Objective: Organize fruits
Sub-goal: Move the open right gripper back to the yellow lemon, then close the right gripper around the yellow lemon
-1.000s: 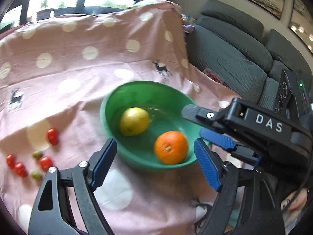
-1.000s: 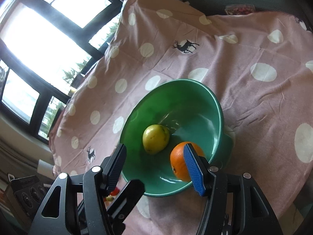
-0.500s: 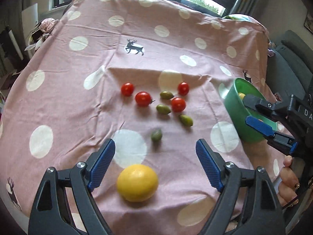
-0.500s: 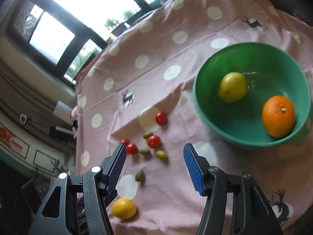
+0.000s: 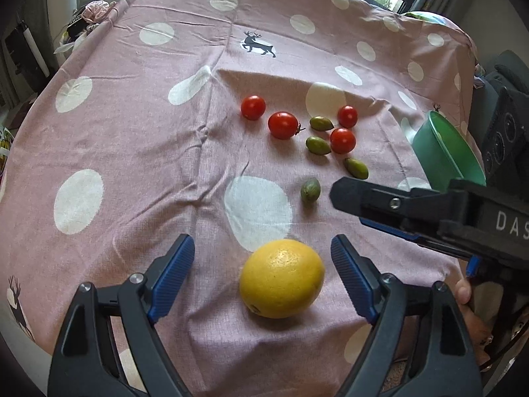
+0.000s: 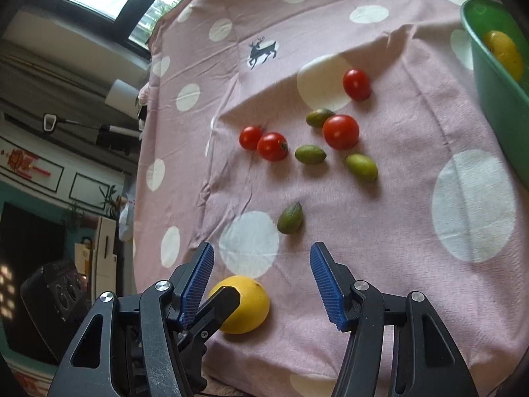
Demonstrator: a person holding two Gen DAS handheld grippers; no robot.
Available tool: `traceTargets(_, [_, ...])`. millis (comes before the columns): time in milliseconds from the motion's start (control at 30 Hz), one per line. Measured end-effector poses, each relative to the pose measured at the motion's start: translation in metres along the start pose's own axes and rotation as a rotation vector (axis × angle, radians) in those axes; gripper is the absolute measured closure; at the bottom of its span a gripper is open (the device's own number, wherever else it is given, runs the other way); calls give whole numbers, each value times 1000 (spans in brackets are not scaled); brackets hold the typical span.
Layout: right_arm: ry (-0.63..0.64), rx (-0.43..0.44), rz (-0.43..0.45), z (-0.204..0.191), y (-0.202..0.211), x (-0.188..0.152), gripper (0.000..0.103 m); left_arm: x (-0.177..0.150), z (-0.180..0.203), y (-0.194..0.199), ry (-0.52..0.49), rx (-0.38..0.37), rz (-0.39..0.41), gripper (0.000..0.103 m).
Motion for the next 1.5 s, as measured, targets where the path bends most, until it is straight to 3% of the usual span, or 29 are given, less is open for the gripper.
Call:
traceTargets(267, [31,59,-75,-9,-14,-12,42,-9,6,3,-42,-6,-22,20])
traceTargets(333, [29,65,-79,-8,-14,-12,42,-13,10,2,-59,-13,-26,31])
traceTargets(633, [66,83,-162,-15,-32,-22,42,-21,9,-11,-44,-6,-75,34])
traceTargets(733, [72,78,-187,-16,-39,-26,42,-22,11,-11,-37,-43,-71,46])
traceTargets(900, [77,88,-200,-18,-44,-27,41,-27,11,-20,-17,-93,-108,47])
traceTargets(1300, [99,89,-223,-23,-56,-30,42,-24,10,-22,-7,-89,-97,46])
traceTargets(1500, [95,85,-182,-22,-47,-27,42,-16,18,-13,-26,-93,-35,47])
Point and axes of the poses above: each gripper's, at about its wrist camera, not at the fingertips, and y roughly against the way its jaws point, z to its right, x to its top, the point moved 9 cm from there along -y, roughly the way its jaws point, and after that the axes turned 9 degrees about -z, right-handed, at the moved point
